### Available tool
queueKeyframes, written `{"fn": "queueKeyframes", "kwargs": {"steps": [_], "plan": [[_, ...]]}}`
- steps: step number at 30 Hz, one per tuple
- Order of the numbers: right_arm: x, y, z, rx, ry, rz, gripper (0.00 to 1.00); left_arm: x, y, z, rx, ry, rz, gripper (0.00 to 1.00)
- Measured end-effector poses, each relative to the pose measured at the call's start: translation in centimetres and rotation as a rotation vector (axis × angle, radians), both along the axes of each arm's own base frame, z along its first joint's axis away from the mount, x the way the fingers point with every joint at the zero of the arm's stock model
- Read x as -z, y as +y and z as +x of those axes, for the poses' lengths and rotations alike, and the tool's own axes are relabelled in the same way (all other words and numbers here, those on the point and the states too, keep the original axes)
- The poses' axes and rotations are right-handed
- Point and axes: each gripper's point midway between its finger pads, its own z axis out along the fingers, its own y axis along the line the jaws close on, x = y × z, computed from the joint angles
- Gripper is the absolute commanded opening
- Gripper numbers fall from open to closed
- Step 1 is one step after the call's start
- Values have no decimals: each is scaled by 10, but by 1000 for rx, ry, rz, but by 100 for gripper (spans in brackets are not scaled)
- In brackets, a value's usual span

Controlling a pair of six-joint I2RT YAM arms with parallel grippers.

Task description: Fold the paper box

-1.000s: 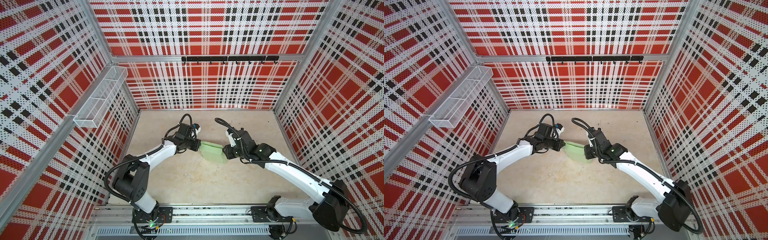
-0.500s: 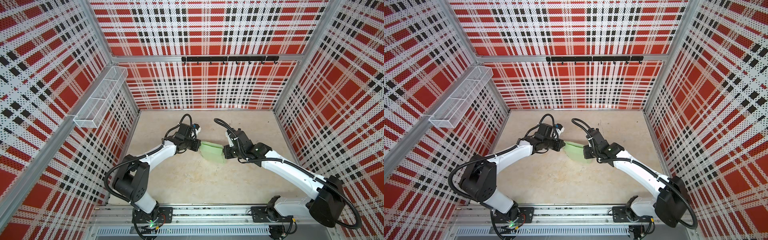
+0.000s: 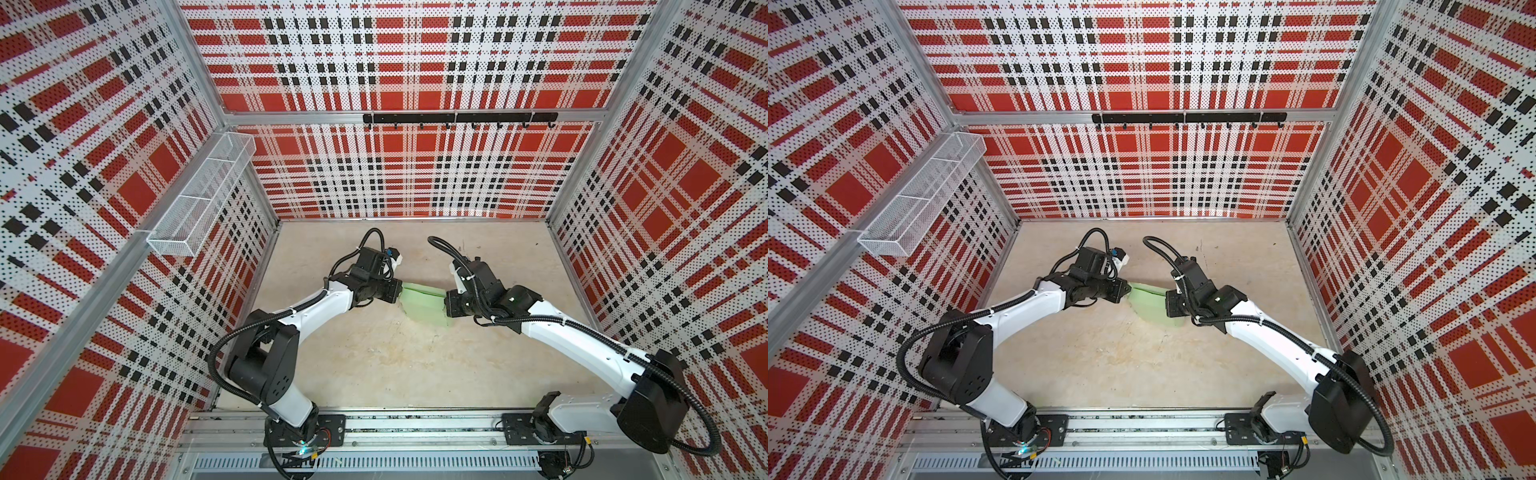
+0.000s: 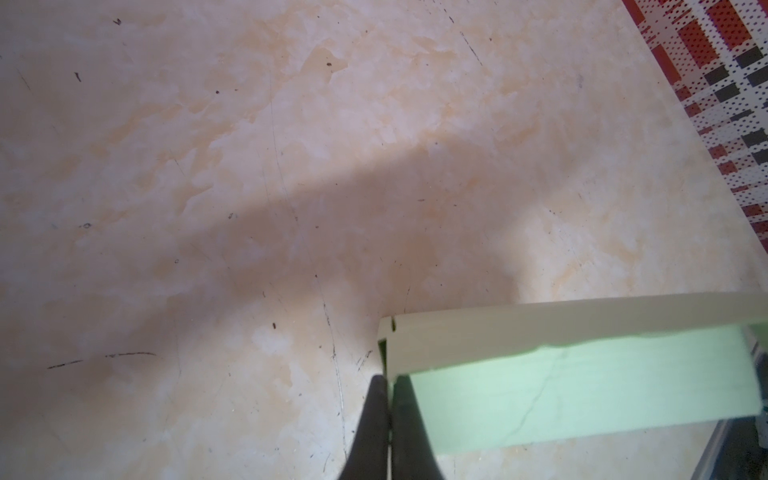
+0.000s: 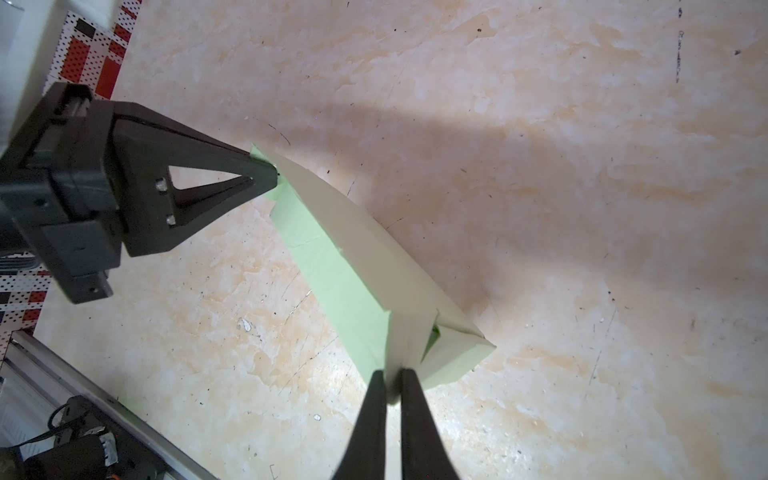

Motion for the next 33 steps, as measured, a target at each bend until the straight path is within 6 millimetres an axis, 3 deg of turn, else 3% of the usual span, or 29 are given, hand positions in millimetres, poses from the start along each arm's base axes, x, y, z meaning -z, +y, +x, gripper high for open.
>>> {"fn": "queueKeyframes", "kwargs": {"steps": [6,11,18,25,33], "plan": [[0,0,1,18,2,10,1,0,0,0,-4,1,1,3],[2,-1,5,41,-7,15,0,0,-2,0,-8,-2,7,3],[21,-10,5,94,-9,3,0,-2,-9,1,-3,-14,13,3],[59,-23,-6,138,33,-11,0,11,-17,-10,25,20,42,3],[63,-23,-5,175,18,42,0,16,-18,-12,28,28,57,3]]}}
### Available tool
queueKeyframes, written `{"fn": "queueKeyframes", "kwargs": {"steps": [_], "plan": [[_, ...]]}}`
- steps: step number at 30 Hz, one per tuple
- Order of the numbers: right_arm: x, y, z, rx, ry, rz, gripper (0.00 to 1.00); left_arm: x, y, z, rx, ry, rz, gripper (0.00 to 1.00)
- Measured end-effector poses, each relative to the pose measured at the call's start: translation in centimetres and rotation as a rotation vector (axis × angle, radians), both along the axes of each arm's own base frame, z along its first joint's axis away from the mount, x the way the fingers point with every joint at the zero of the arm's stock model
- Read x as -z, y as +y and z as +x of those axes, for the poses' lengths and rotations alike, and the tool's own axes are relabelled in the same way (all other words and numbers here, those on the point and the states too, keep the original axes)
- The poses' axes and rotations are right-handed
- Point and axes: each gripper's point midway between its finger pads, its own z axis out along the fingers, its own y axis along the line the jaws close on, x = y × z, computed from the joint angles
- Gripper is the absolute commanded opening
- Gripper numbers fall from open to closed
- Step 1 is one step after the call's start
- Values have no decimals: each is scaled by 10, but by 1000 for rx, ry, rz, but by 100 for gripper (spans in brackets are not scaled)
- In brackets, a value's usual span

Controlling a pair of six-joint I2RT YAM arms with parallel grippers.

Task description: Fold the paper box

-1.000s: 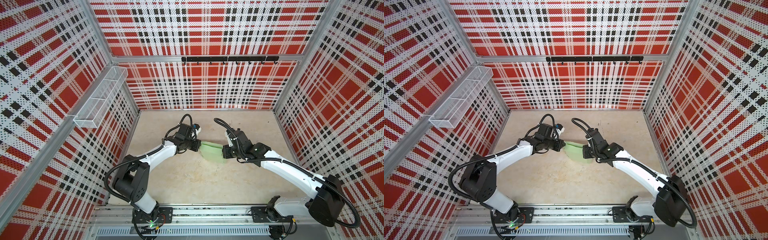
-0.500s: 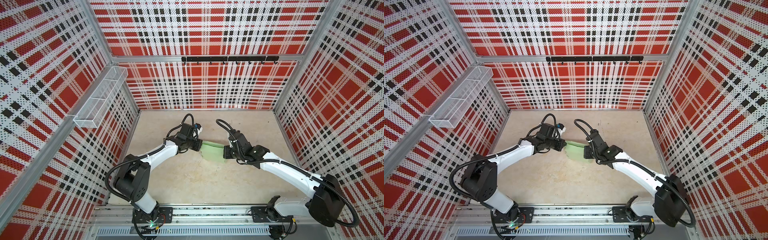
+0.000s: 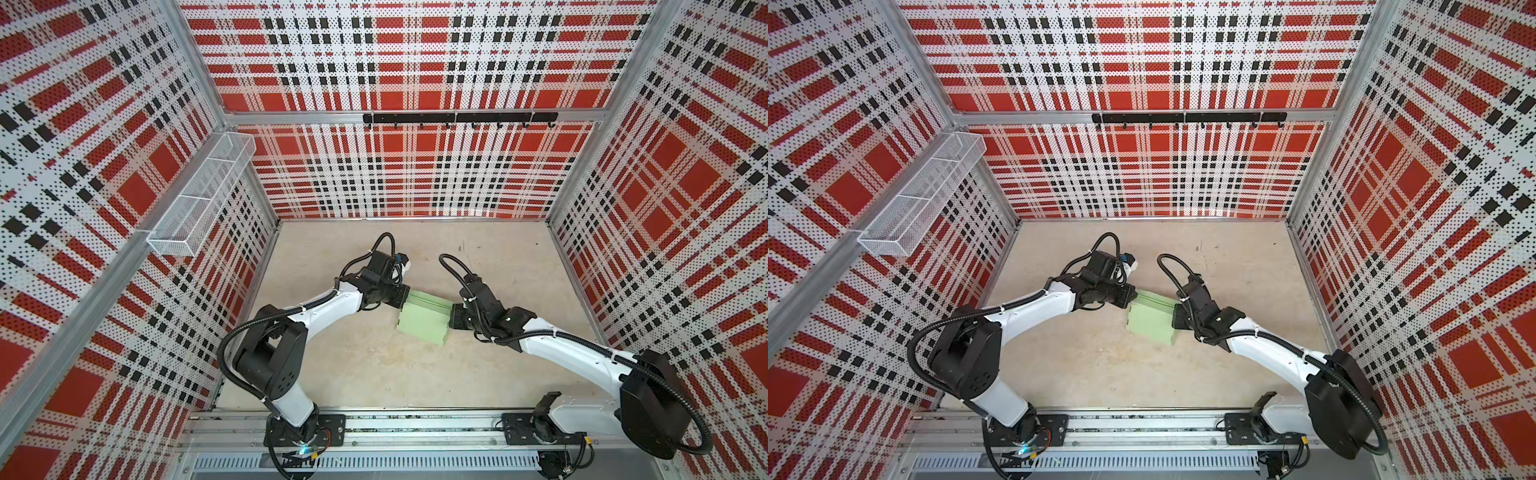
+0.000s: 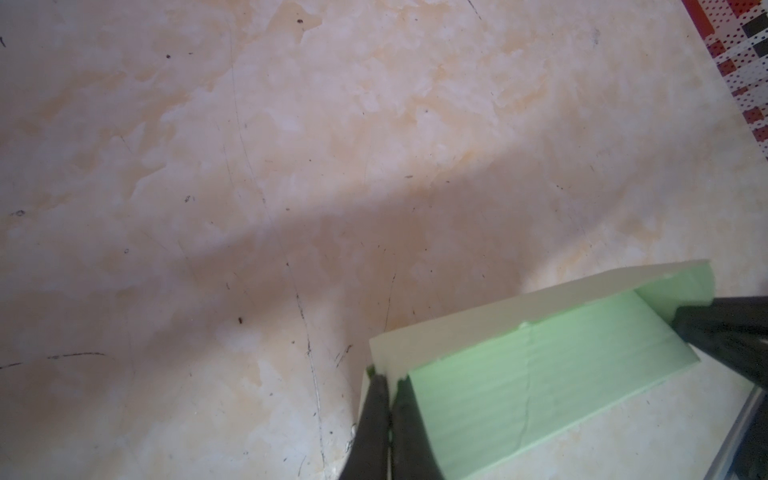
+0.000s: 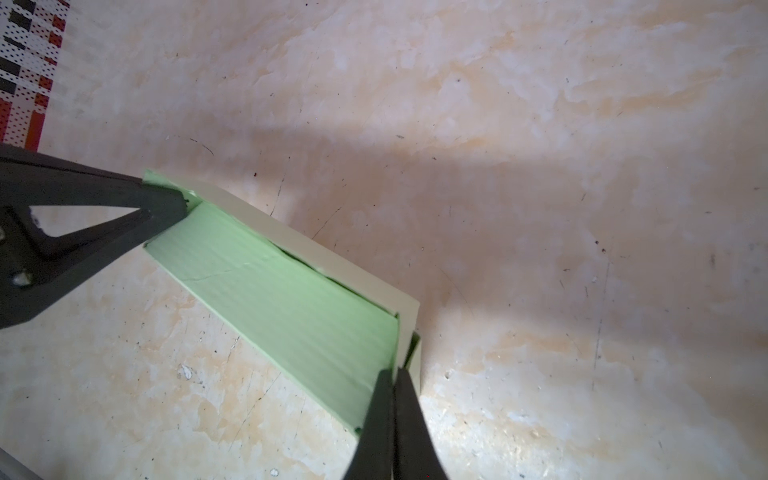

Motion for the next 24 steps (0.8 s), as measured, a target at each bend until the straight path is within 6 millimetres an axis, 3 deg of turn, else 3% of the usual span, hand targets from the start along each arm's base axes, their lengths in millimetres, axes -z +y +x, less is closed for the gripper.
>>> {"fn": "queueKeyframes", "kwargs": {"steps": [4,9,14,20,24], "plan": [[0,0,0,2,1,3,4,0,0,0,0,0,0,3],[-3,1,-2,-6,4,-4,24,1,2,1,-4,-5,11,3],[-21,0,-6,-20,-34,16,34,1,2,1,-2,-7,13,3],[-45,-7,-11,-61,-101,1,57,1,2,1,-1,-8,14,3],[-61,-7,-13,-185,-198,-67,76,1,2,1,-1,-7,14,3]]}}
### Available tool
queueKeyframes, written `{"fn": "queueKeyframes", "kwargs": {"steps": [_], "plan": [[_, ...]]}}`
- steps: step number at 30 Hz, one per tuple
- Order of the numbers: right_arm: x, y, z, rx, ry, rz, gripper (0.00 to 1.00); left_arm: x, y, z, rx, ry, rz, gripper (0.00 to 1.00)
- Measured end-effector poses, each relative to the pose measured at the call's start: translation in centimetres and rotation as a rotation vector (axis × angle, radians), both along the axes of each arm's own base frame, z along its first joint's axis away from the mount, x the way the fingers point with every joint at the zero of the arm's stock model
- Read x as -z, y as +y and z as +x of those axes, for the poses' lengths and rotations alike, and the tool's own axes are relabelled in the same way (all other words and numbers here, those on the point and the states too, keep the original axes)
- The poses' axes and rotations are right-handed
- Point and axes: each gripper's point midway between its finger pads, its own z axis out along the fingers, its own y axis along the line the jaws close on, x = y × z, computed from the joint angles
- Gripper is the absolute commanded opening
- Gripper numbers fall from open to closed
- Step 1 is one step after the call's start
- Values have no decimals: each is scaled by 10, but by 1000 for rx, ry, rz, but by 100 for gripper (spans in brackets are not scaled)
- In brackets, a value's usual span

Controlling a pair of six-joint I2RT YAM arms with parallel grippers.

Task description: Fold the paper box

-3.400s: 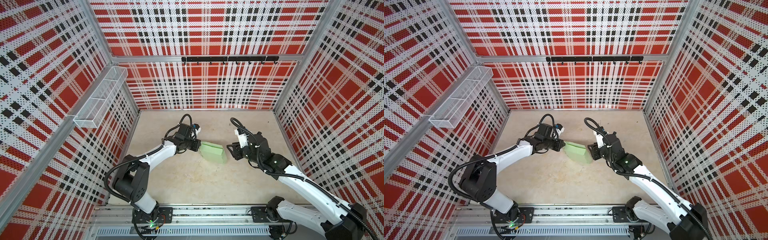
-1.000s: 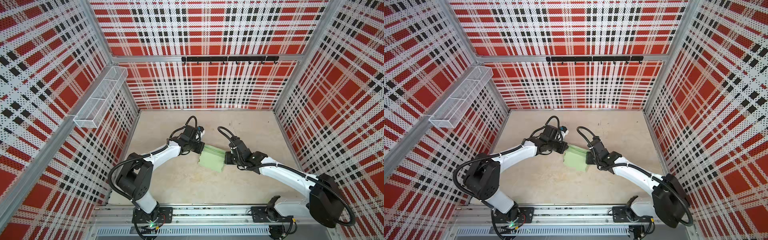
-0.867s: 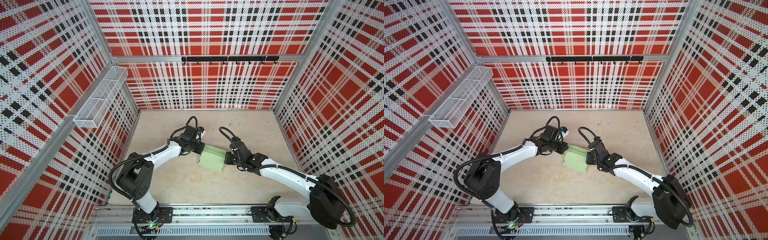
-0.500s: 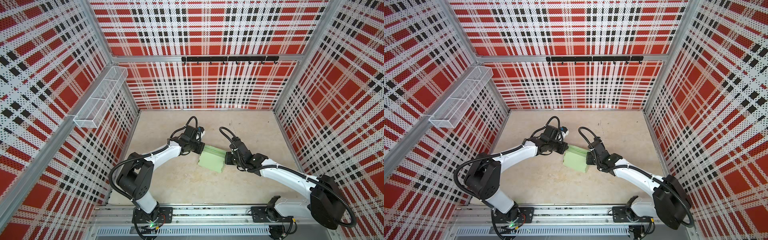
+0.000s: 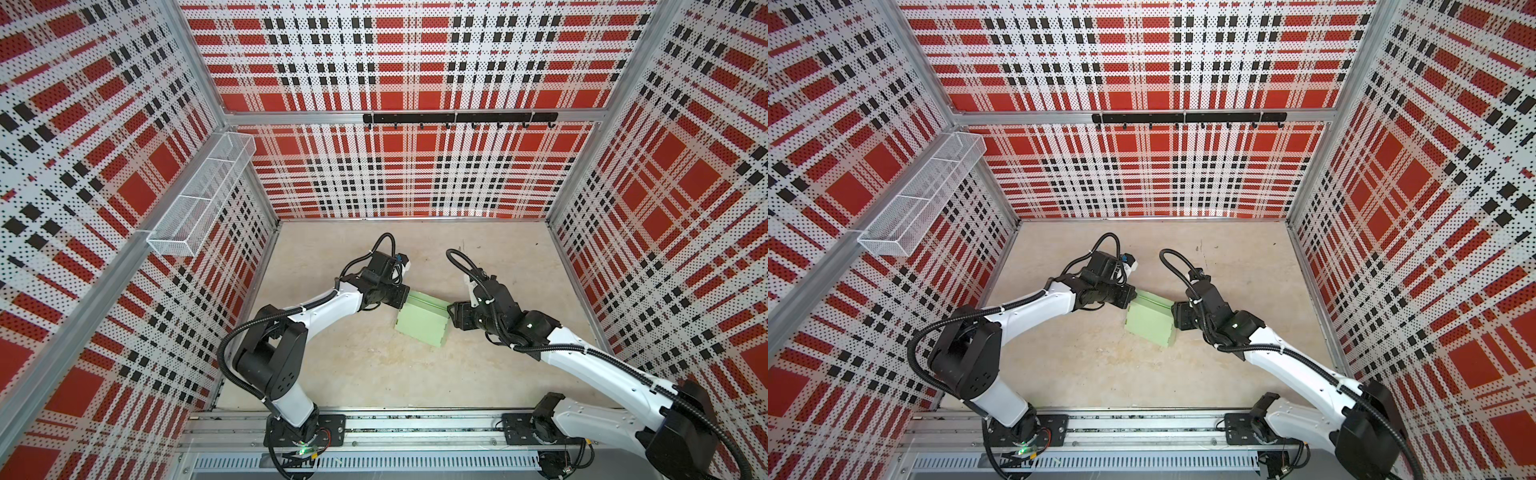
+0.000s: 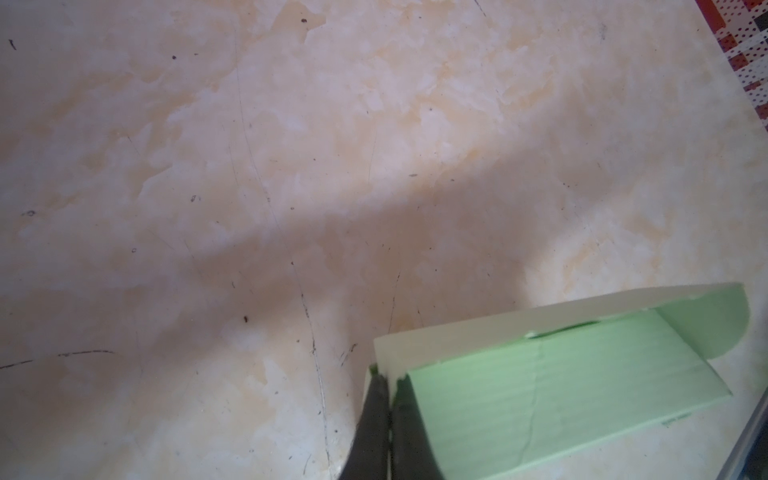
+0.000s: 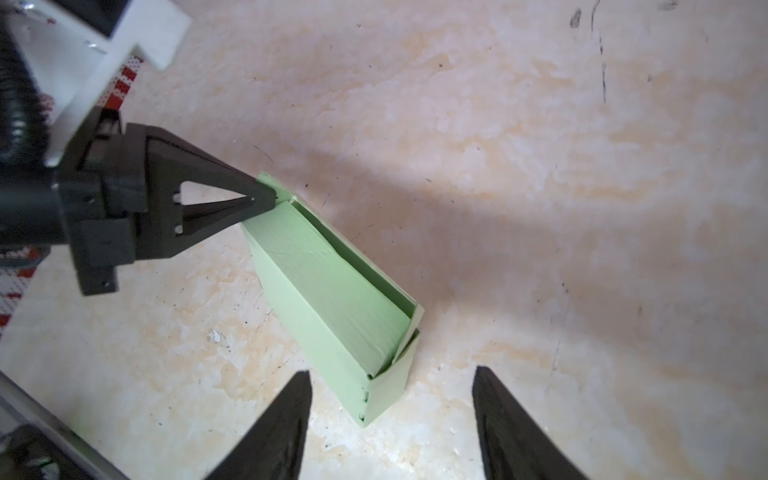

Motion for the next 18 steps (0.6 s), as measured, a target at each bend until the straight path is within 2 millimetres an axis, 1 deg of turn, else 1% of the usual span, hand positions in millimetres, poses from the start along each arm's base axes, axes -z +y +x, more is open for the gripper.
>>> {"fn": "queueKeyframes", "kwargs": {"steps": [4,7,8,9,14,16,18], "plan": [[-10,13,-2,-218,-129,-104,84,0,0,0,1,0,-1,2],[-11,21,-4,-374,-228,-195,87,0,0,0,1,0,-1,2],[-9,23,-4,-415,-255,-227,95,0,0,0,3,0,-2,2],[-7,25,-4,-457,-277,-254,100,0,0,0,3,0,-1,2],[5,33,-9,-675,-391,-421,100,-1,0,0,4,-2,-2,2],[4,33,-9,-707,-429,-456,100,-1,0,-1,5,-2,-2,2],[2,30,-7,-702,-463,-449,100,-1,0,-1,5,-2,-2,2]]}}
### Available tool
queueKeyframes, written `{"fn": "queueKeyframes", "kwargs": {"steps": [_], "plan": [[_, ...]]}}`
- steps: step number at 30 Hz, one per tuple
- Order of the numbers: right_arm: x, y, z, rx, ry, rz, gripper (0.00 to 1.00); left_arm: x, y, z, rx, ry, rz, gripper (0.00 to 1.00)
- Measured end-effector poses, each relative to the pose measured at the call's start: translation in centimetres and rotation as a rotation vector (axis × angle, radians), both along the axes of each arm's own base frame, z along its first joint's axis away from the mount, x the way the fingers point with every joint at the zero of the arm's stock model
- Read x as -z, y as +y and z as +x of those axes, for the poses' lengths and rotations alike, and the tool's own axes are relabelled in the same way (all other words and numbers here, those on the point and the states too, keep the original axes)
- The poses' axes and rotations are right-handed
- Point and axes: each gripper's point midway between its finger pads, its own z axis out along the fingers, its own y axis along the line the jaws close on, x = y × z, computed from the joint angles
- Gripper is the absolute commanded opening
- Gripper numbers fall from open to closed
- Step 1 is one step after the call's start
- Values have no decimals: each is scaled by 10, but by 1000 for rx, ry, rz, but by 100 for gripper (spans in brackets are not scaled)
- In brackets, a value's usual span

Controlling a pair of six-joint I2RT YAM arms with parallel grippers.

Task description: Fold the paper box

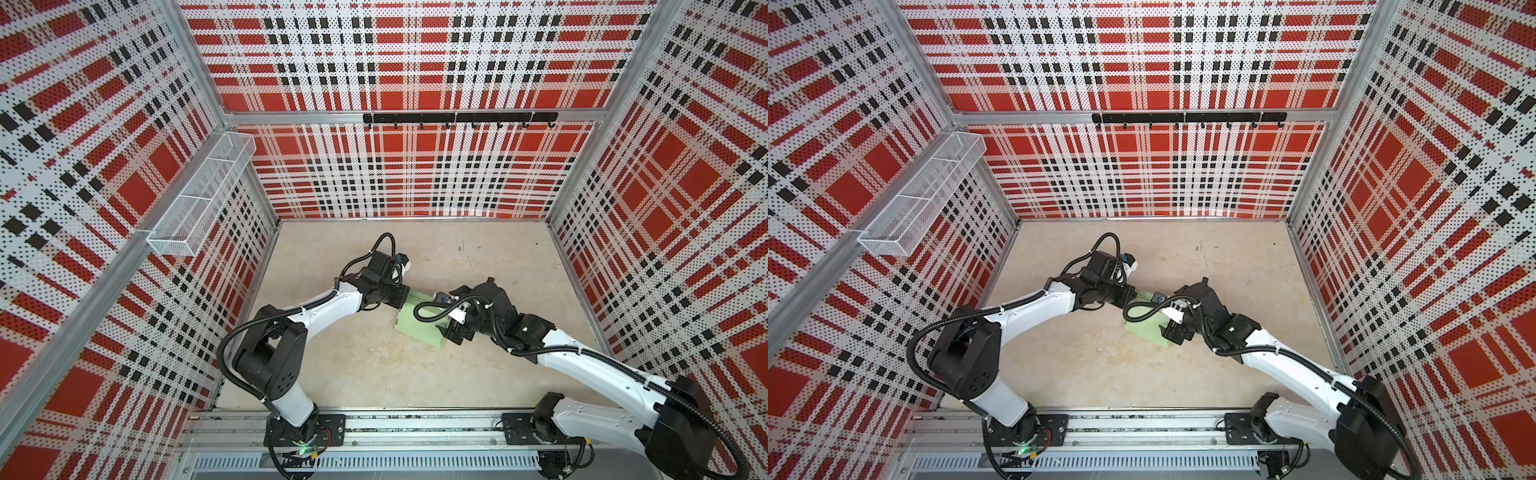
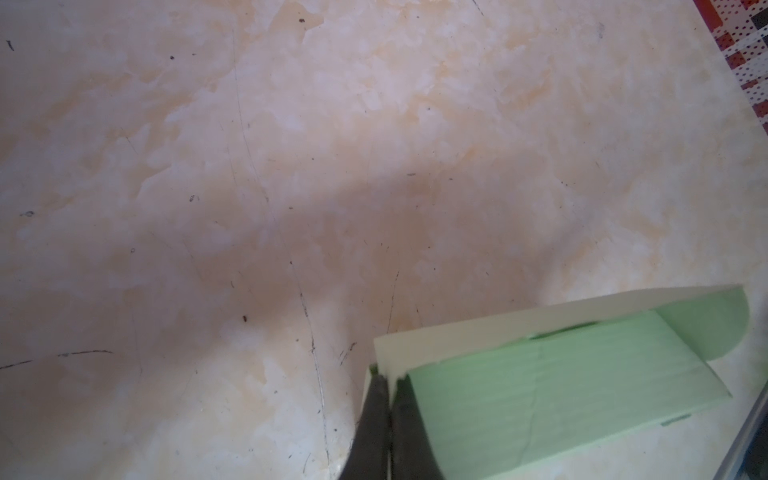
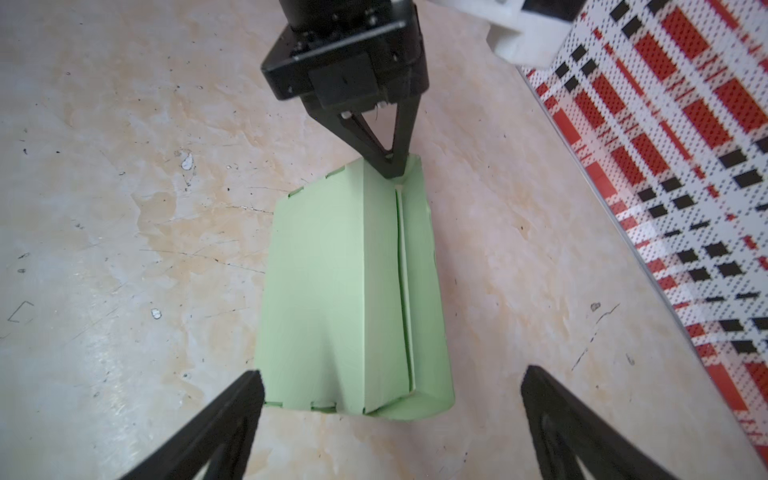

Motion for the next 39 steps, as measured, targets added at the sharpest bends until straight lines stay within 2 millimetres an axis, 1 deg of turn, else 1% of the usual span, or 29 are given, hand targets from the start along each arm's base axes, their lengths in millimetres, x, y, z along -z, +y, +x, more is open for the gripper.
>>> {"fn": "queueKeyframes", "kwargs": {"steps": [4,5,6,9,15,19,23,28,32,36,39], "plan": [[-3,-31,14,98,22,135,99,0,1,1,3,-4,2,2],[-3,-34,17,114,29,157,98,0,2,1,2,-4,2,2],[-2,-33,17,111,41,176,97,0,3,1,2,-6,1,2],[7,-20,15,70,92,208,97,-1,3,0,5,-9,-1,2],[39,-1,11,-14,242,217,96,-1,3,-1,10,-15,-4,2],[50,5,17,-33,264,193,91,-2,3,-2,14,-16,-4,2],[52,9,18,-64,256,186,85,-2,3,-2,16,-18,-5,2],[44,18,17,-117,202,192,77,-2,3,-2,21,-21,-3,2],[45,24,12,-153,177,184,73,-3,3,-4,28,-28,-5,1],[49,30,4,-183,169,166,68,-6,6,-7,32,-34,-13,1],[51,35,-1,-195,158,152,64,-7,7,-9,36,-36,-17,1]]}}
